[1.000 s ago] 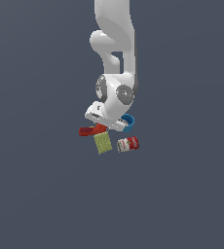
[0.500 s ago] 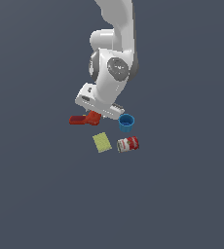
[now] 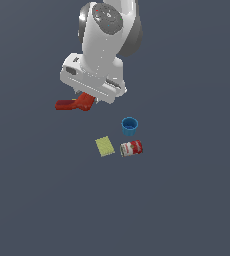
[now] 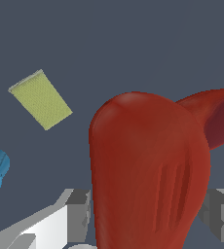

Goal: Pick up a designated object from a clutter of objects.

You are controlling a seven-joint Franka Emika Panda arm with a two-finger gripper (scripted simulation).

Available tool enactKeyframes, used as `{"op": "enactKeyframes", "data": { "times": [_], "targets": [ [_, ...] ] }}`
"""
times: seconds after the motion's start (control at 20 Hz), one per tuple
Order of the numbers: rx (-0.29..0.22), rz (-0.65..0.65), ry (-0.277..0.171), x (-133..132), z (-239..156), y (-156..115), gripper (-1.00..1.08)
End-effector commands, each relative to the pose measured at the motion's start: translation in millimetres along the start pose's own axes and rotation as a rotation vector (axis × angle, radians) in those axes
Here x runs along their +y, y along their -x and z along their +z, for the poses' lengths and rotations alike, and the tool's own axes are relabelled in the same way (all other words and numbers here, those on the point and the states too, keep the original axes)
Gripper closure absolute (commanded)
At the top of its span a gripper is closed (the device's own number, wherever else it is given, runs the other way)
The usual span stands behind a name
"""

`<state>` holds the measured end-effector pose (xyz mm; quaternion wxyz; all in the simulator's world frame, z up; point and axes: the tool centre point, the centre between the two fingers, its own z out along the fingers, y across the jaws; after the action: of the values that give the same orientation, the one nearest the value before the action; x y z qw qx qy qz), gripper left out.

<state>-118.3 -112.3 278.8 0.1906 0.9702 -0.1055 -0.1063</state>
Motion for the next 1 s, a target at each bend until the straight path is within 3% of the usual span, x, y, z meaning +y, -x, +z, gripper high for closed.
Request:
{"op": "enactKeyframes", "data": {
  "times": [0.0,0.5,0.95],
  "targets": [
    [0.002,0.000,-0.001,18.6,-23.2,3.2,1.08],
    [0.003,0.002,0.003,74.4,-92.1,9.6,1.08],
    [0.004,0.002,0.006,93.7,-116.4,9.9,1.08]
  ]
}}
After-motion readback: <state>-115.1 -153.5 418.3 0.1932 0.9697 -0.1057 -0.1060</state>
